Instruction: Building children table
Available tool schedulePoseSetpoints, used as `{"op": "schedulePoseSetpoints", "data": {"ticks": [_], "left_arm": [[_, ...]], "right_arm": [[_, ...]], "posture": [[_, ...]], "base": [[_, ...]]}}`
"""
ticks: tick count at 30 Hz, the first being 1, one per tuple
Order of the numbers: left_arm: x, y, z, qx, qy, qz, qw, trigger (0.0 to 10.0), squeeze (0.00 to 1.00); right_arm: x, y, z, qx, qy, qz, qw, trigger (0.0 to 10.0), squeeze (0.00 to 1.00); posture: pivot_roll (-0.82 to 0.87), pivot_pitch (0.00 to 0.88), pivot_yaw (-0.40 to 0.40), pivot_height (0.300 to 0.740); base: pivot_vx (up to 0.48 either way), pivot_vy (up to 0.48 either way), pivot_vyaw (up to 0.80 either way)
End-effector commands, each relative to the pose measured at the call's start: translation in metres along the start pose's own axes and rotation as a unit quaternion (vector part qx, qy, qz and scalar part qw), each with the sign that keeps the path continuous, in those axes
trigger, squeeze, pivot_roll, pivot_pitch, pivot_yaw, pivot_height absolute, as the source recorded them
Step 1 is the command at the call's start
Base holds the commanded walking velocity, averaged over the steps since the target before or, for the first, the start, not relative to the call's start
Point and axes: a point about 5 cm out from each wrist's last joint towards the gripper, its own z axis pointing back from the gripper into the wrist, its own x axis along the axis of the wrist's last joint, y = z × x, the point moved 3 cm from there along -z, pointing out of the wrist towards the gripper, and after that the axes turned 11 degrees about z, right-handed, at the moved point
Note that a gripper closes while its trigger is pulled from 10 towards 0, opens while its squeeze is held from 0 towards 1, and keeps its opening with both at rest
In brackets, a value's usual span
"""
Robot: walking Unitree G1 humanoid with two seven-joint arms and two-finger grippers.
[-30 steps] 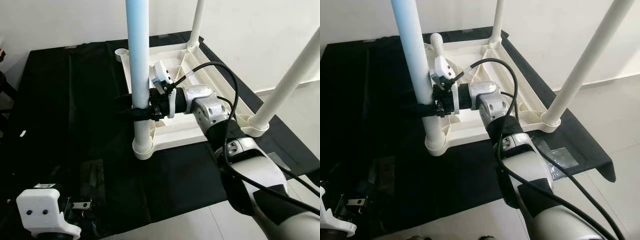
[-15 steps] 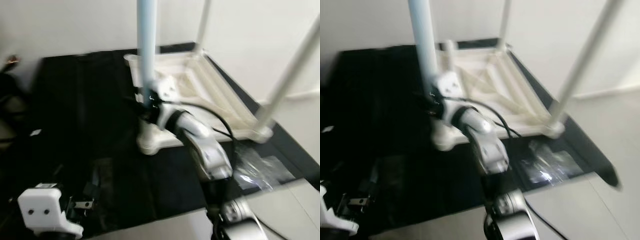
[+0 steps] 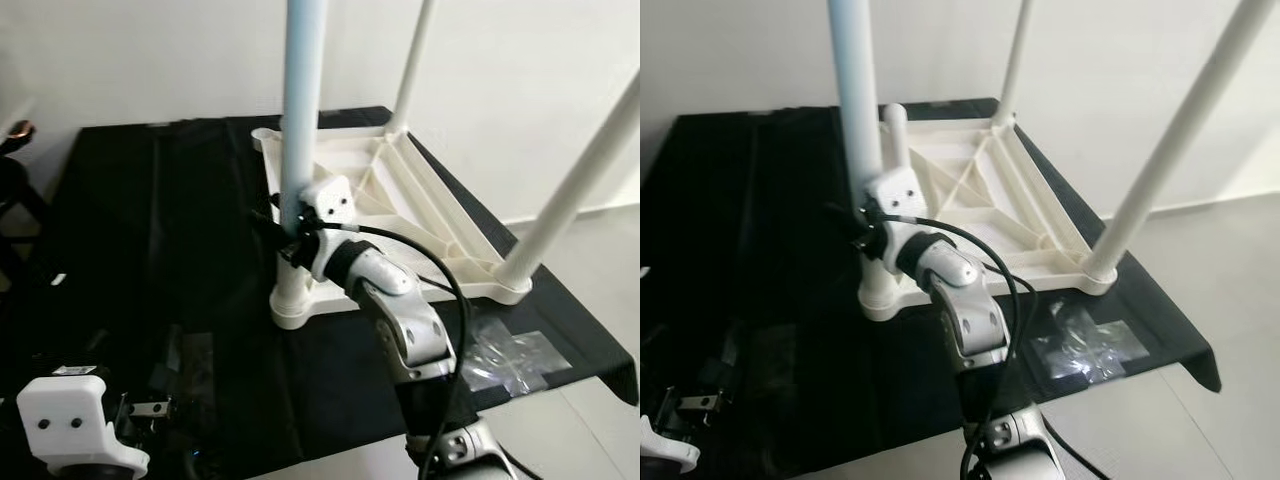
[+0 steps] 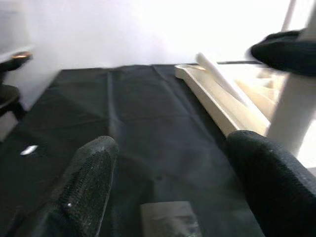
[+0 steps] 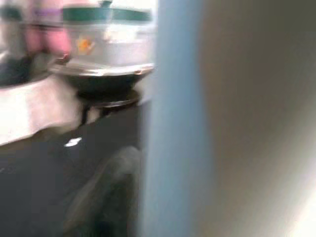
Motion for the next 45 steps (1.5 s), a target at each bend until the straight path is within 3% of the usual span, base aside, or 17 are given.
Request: {"op": "schedulePoseSetpoints", "data": {"ticks": [1,5,8,9,10,12,13,14,15,18,20,25,29,31,32,36,45], "left_arm": [[-0.004,0.002,0.001,0.006,0.009,0.001,1.000,10.0,0.00],[-0.004,0.002,0.002,0.008,0.010,0.001,1.000,10.0,0.00],[-0.004,0.001,0.003,0.009,0.010,0.001,1.000,10.0,0.00],[-0.004,0.001,0.003,0.009,0.010,0.001,1.000,10.0,0.00],[-0.004,0.001,0.003,0.009,0.011,0.001,1.000,10.0,0.00],[-0.004,0.001,0.003,0.009,0.012,0.002,1.000,10.0,0.00],[-0.005,0.000,0.004,0.008,0.013,0.002,1.000,10.0,0.00],[-0.005,0.000,0.004,0.008,0.013,0.002,1.000,10.0,0.00],[-0.004,0.001,0.004,0.009,0.014,0.001,1.000,10.0,0.00],[-0.004,0.002,0.005,0.010,0.015,0.000,1.000,10.0,0.00],[-0.004,0.002,0.005,0.010,0.015,0.000,1.000,10.0,0.00],[-0.002,0.003,0.007,0.011,0.019,-0.004,1.000,10.0,0.00],[-0.002,0.003,0.008,0.011,0.021,-0.006,1.000,10.0,0.00],[-0.002,0.004,0.009,0.012,0.021,-0.007,1.000,10.0,0.00],[-0.001,0.004,0.009,0.013,0.022,-0.008,1.000,10.0,0.00],[0.000,0.005,0.010,0.016,0.022,-0.010,1.000,10.0,0.00],[0.000,0.007,0.010,0.018,0.021,-0.010,1.000,10.0,0.00]], "right_arm": [[0.008,0.004,-0.004,0.046,-0.009,-0.007,0.999,10.0,1.00],[0.019,-0.010,-0.004,0.080,-0.025,0.021,0.996,10.0,1.00],[0.019,-0.012,0.000,0.170,-0.030,0.058,0.983,10.0,1.00],[0.019,-0.012,0.000,0.170,-0.030,0.058,0.983,10.0,1.00],[0.018,-0.012,0.002,0.198,-0.030,0.064,0.978,10.0,0.92],[0.018,-0.013,0.004,0.224,-0.032,0.078,0.971,10.0,0.92],[0.018,-0.014,0.006,0.267,-0.033,0.096,0.958,10.0,0.62],[0.018,-0.014,0.006,0.267,-0.033,0.096,0.958,10.0,0.62],[0.021,-0.015,0.006,0.289,-0.034,0.104,0.951,10.0,0.00],[0.026,-0.019,0.005,0.325,-0.037,0.111,0.938,10.0,0.00],[0.026,-0.019,0.005,0.325,-0.037,0.111,0.938,10.0,0.00],[0.028,-0.025,0.007,0.400,-0.028,0.108,0.910,10.0,0.00],[0.027,-0.027,0.007,0.418,-0.025,0.102,0.902,10.0,0.00],[0.028,-0.027,0.006,0.423,-0.028,0.099,0.900,9.3,0.00],[0.029,-0.026,0.006,0.435,-0.030,0.095,0.895,0.0,0.00],[0.027,-0.026,0.008,0.453,-0.025,0.092,0.886,0.0,0.00],[0.019,-0.032,0.012,0.445,-0.016,0.083,0.891,0.0,0.00]], "posture": [[0.13,0.145,-0.036,0.740],[0.13,0.146,-0.039,0.740],[0.13,0.148,-0.040,0.740],[0.13,0.148,-0.040,0.740],[0.13,0.149,-0.039,0.740],[0.13,0.149,-0.039,0.740],[0.14,0.150,-0.039,0.740],[0.14,0.150,-0.039,0.740],[0.14,0.154,-0.035,0.740],[0.16,0.160,-0.030,0.740],[0.16,0.160,-0.030,0.740],[0.18,0.172,-0.032,0.740],[0.18,0.176,-0.032,0.740],[0.19,0.179,-0.032,0.740],[0.19,0.182,-0.032,0.740],[0.19,0.186,-0.035,0.740],[0.19,0.183,-0.040,0.740]], "base": [[0.000,0.000,0.00],[0.000,0.000,0.00],[0.000,0.000,0.00],[0.000,0.000,0.00],[0.000,0.000,0.00],[0.000,0.000,0.00],[0.000,0.000,0.00],[0.000,0.000,0.00],[0.000,0.000,0.00],[0.000,0.000,0.00],[0.000,0.000,0.00],[0.000,0.000,0.00],[0.000,0.000,0.00],[0.000,0.000,0.00],[0.000,0.000,0.00],[0.000,0.000,0.00],[0.000,0.000,0.00]]}}
